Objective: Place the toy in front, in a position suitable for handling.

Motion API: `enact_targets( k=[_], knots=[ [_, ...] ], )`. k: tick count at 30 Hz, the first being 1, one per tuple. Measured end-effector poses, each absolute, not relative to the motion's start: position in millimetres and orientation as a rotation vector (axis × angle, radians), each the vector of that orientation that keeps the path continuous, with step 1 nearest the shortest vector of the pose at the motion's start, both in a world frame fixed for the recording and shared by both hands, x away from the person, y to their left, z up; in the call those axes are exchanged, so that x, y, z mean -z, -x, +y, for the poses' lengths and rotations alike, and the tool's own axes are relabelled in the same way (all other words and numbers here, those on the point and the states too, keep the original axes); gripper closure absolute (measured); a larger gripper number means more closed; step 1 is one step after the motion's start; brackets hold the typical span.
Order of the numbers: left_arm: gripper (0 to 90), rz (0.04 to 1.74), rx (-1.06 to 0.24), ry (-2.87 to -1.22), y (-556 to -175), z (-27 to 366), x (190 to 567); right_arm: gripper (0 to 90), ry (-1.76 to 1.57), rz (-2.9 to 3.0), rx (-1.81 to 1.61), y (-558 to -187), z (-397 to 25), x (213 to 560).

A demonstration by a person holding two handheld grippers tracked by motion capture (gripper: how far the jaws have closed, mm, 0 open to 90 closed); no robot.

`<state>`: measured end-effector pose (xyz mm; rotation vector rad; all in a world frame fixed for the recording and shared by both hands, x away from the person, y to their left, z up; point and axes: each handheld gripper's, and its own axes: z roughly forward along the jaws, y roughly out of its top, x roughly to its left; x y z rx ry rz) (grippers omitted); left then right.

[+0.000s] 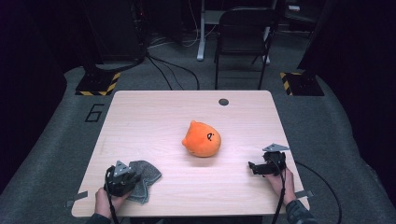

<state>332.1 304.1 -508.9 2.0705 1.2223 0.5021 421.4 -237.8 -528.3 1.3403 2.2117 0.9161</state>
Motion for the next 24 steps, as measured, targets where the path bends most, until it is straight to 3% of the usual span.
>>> enact_targets(
  k=[11, 24],
  knots=[
    [76.0, 1.114, -0.461, -2.068, -329.3, 290.6, 491.5, 0.0, -1.341, 2.211, -0.916, -421.5, -237.7, 528.3],
    [75.6, 0.919, -0.393, -2.105, -337.4, 235.9, 477.1, 0.0, -1.341, 2.211, -0.916, -421.5, -237.8, 528.3]
  ],
)
